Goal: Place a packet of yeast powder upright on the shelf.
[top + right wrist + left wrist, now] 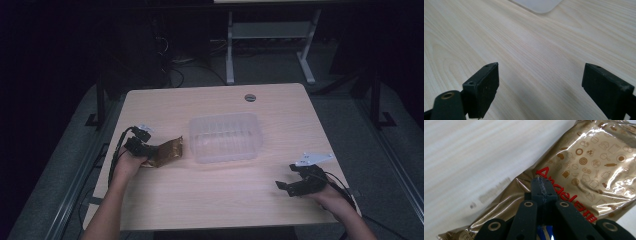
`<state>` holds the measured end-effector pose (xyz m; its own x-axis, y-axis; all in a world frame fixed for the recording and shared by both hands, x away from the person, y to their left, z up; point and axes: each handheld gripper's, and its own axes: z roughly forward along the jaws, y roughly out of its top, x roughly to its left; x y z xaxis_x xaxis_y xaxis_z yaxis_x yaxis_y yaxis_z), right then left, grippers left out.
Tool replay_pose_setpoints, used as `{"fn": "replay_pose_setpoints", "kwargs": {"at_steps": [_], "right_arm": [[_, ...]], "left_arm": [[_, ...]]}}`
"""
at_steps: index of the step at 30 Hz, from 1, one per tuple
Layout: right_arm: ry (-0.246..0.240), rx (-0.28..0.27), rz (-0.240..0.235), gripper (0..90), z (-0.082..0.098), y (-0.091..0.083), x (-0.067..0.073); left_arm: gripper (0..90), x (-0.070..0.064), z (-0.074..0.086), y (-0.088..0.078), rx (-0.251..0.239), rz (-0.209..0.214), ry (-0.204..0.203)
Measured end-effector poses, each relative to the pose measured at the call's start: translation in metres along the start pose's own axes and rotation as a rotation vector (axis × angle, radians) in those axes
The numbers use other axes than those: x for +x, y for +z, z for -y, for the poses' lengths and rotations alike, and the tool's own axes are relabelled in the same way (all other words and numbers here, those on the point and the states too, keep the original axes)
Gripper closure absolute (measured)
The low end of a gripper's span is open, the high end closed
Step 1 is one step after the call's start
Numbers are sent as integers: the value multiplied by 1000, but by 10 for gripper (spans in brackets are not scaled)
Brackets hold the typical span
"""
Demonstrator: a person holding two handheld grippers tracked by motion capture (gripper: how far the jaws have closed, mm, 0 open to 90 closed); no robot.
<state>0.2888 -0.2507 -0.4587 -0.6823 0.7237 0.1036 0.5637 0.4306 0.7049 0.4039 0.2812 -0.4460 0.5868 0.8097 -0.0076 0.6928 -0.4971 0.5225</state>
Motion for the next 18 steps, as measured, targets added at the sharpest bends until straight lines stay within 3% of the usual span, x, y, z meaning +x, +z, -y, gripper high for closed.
{"fn": "replay_pose_setpoints", "kwargs": {"at_steps": [18], "right_arm": [[-12, -11, 3, 137, -2, -1, 2]], "left_arm": [[900, -32, 32, -19, -9, 83, 21]]}}
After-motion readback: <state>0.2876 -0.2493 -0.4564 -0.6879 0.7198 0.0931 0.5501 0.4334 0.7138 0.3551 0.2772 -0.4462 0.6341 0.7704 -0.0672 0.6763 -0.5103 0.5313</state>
